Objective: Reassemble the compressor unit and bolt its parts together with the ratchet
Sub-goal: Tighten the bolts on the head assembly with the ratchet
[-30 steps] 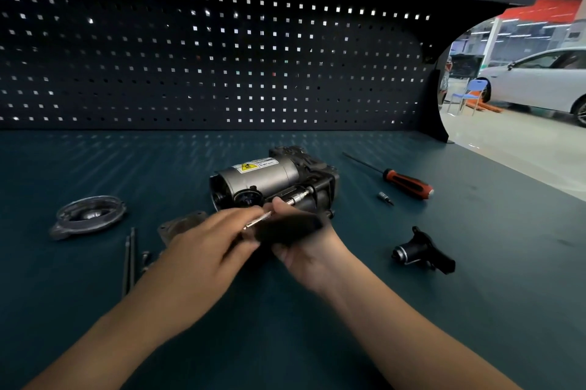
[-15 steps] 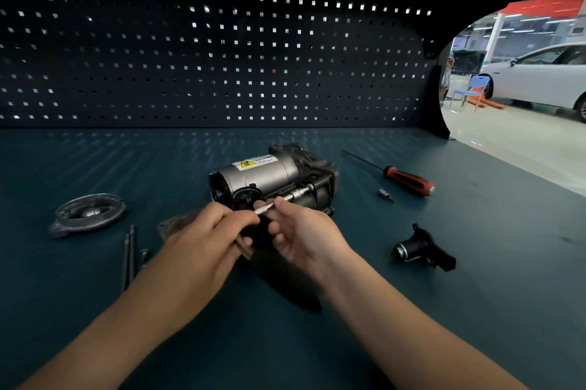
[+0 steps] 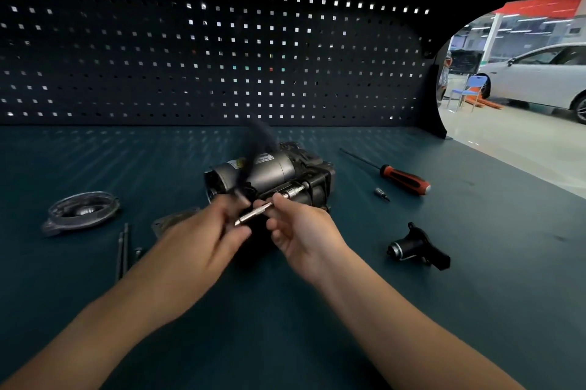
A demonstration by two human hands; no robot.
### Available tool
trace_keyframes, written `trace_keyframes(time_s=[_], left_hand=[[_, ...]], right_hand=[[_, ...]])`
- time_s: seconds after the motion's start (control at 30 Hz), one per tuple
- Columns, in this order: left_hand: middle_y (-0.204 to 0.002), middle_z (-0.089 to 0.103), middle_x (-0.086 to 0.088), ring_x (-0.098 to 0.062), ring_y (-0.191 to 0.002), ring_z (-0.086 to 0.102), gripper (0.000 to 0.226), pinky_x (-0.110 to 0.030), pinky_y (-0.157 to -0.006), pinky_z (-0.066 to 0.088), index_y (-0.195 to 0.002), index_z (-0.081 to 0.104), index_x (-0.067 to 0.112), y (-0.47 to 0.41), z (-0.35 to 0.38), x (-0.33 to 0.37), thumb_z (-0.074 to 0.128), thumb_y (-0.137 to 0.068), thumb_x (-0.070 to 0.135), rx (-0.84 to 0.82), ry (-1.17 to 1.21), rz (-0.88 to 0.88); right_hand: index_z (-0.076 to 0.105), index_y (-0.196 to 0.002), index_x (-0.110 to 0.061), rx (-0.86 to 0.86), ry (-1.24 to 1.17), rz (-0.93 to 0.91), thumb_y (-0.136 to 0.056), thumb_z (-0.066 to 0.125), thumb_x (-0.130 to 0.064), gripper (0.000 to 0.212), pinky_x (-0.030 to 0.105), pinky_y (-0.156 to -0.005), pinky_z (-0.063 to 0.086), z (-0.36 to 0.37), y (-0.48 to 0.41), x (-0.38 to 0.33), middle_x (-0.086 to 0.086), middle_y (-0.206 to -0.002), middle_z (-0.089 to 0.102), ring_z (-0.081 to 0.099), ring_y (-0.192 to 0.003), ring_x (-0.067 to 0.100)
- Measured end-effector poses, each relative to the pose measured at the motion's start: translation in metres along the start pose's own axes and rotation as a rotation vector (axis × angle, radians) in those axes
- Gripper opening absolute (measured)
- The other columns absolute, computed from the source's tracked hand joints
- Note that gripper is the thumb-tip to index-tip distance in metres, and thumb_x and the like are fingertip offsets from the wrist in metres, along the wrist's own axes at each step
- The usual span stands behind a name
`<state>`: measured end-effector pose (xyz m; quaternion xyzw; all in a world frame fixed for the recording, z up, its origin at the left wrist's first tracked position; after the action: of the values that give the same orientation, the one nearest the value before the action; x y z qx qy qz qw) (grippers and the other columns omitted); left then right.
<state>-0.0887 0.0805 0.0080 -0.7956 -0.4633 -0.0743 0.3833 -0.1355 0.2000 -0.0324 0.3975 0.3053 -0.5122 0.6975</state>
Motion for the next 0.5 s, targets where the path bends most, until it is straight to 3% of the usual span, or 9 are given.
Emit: trace_keyframes(time_s=[0.03, 0.07, 0.1, 0.13, 0.17, 0.2, 0.33, 0.43, 0.5], left_hand=[[-0.072, 0.059, 0.007, -0.007, -0.053, 0.055, 0.032, -0.018, -0.046, 0.042, -0.106, 0.049, 0.03, 0.003, 0.002, 0.005, 0.063, -0.081, 0.017, -0.035, -0.33, 0.205], [-0.079, 0.058, 0.005, -0.008, -0.054, 0.055, 0.042, -0.02, -0.045, 0.042, -0.107, 0.049, 0.028, 0.005, 0.004, 0.004, 0.07, -0.074, 0.013, -0.037, -0.484, 0.322], [-0.084, 0.058, 0.006, -0.01, -0.058, 0.057, 0.043, -0.024, -0.047, 0.045, -0.107, 0.048, 0.03, 0.006, 0.006, 0.004, 0.07, -0.074, 0.014, -0.066, -0.468, 0.299], [-0.086, 0.057, 0.012, -0.008, -0.063, 0.059, 0.032, -0.026, -0.054, 0.048, -0.104, 0.047, 0.036, 0.005, 0.004, 0.005, 0.062, -0.08, 0.021, -0.078, -0.364, 0.214], [-0.083, 0.058, 0.014, -0.005, -0.068, 0.059, 0.016, -0.025, -0.063, 0.048, -0.099, 0.045, 0.041, 0.004, 0.001, 0.002, 0.05, -0.085, 0.035, -0.041, -0.146, 0.074], [-0.078, 0.06, 0.012, -0.003, -0.067, 0.059, 0.017, -0.02, -0.064, 0.046, -0.096, 0.047, 0.04, 0.003, 0.002, -0.002, 0.043, -0.082, 0.048, 0.009, 0.139, -0.081], [-0.055, 0.057, -0.006, -0.014, -0.04, 0.053, 0.029, -0.022, -0.041, 0.046, -0.092, 0.054, 0.013, 0.001, 0.023, -0.023, 0.039, -0.094, 0.037, 0.131, 0.992, -0.613], [-0.052, 0.057, -0.004, -0.013, -0.039, 0.05, 0.024, -0.022, -0.039, 0.044, -0.094, 0.052, 0.011, 0.004, 0.031, -0.025, 0.039, -0.097, 0.031, 0.085, 1.097, -0.707], [-0.056, 0.061, 0.002, -0.009, -0.045, 0.055, 0.015, -0.022, -0.048, 0.046, -0.095, 0.051, 0.02, 0.001, 0.02, -0.018, 0.039, -0.097, 0.029, 0.079, 0.799, -0.511]], right_hand=[[0.06, -0.083, -0.003, -0.01, -0.01, -0.001, -0.096, 0.048, -0.011, 0.019, 0.014, -0.041, 0.039, 0.001, 0.0, 0.0, -0.002, -0.055, 0.066, 0.048, -0.035, 0.003], [0.06, -0.087, -0.002, -0.017, -0.021, 0.0, -0.096, 0.048, -0.011, 0.018, 0.014, -0.04, 0.04, 0.001, 0.0, -0.001, -0.002, -0.055, 0.066, 0.049, -0.035, 0.003], [0.059, -0.09, -0.001, -0.023, -0.034, 0.006, -0.096, 0.047, -0.01, 0.016, 0.013, -0.038, 0.039, 0.001, 0.001, -0.002, -0.002, -0.056, 0.067, 0.051, -0.035, 0.004], [0.058, -0.091, -0.001, -0.031, -0.052, 0.015, -0.096, 0.046, -0.01, 0.016, 0.012, -0.036, 0.039, 0.002, 0.001, -0.002, 0.0, -0.057, 0.067, 0.052, -0.036, 0.004], [0.057, -0.091, 0.0, -0.04, -0.076, 0.023, -0.096, 0.045, -0.009, 0.016, 0.012, -0.036, 0.039, 0.002, 0.001, -0.002, 0.001, -0.058, 0.068, 0.054, -0.037, 0.005], [0.057, -0.091, -0.001, -0.048, -0.106, 0.033, -0.096, 0.044, -0.009, 0.016, 0.012, -0.036, 0.04, 0.002, 0.0, -0.002, 0.003, -0.061, 0.069, 0.055, -0.038, 0.006], [0.054, -0.095, -0.004, -0.086, -0.155, 0.052, -0.096, 0.044, -0.012, 0.013, 0.014, -0.036, 0.039, 0.001, 0.001, -0.002, 0.006, -0.07, 0.071, 0.055, -0.039, 0.008], [0.054, -0.09, -0.006, -0.07, -0.095, 0.04, -0.096, 0.044, -0.01, 0.013, 0.012, -0.035, 0.038, -0.001, 0.0, -0.002, 0.002, -0.066, 0.071, 0.052, -0.037, 0.004], [0.056, -0.085, -0.008, -0.038, -0.028, 0.025, -0.096, 0.045, -0.011, 0.016, 0.012, -0.035, 0.037, -0.002, -0.002, -0.001, -0.001, -0.063, 0.07, 0.049, -0.036, 0.003]])
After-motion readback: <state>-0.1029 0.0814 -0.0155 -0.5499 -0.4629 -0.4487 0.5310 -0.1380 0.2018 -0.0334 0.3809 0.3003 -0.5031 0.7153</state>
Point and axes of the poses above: each hand's wrist, its own y-axis away from the middle knuckle, its own z-axis out of the palm, x = y × z, the point moved 6 cm from there along -y, towards the middle knuckle
